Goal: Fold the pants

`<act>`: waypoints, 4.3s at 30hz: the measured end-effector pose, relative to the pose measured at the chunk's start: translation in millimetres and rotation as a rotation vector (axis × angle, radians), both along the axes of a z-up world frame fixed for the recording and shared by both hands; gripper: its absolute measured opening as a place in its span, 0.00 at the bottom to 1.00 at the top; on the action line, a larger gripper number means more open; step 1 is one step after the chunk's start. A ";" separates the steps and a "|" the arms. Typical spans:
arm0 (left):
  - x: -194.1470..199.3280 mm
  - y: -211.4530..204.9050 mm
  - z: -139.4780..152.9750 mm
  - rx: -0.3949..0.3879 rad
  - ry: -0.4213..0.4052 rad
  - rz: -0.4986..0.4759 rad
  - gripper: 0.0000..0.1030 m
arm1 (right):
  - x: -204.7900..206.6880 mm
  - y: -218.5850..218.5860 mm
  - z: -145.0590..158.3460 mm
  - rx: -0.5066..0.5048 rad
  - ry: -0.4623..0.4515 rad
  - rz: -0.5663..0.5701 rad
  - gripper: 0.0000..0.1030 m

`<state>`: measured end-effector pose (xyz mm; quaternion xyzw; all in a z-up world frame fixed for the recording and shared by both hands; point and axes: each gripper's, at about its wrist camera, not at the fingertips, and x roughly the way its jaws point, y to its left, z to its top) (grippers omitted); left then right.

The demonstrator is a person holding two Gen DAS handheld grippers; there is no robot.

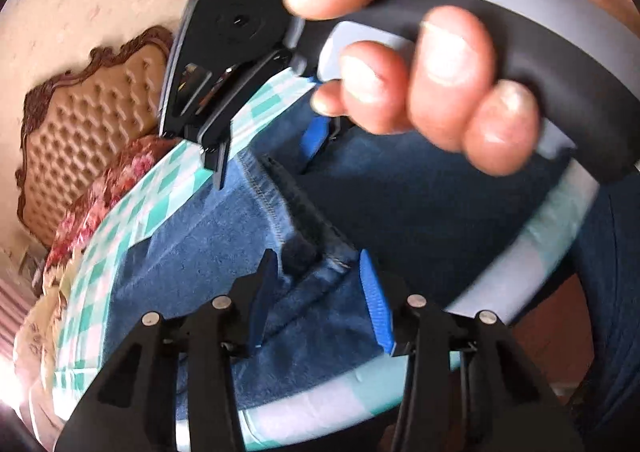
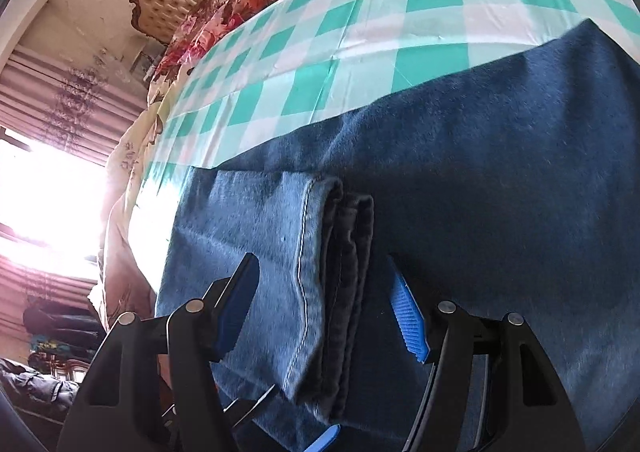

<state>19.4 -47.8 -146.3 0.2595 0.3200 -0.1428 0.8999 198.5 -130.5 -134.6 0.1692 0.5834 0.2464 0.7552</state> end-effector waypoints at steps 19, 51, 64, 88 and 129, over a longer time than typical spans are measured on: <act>-13.1 -10.2 47.5 -0.054 -0.111 0.012 0.14 | 12.0 0.1 38.0 -0.045 -0.117 -0.004 0.15; -35.6 -74.3 47.8 -0.210 -0.024 -0.138 0.33 | -12.8 -91.1 20.4 -0.257 -0.198 -0.123 0.15; -101.0 103.4 25.1 -0.144 -0.117 0.386 0.56 | -57.6 -28.6 23.1 -0.491 -0.392 -0.024 0.27; -31.8 84.4 -18.0 0.454 -0.160 0.408 0.74 | -66.2 -26.1 3.3 -0.610 -0.405 0.027 0.21; -53.6 147.4 20.4 0.261 -0.046 0.330 0.79 | -63.1 -30.2 3.3 -0.565 -0.388 0.018 0.22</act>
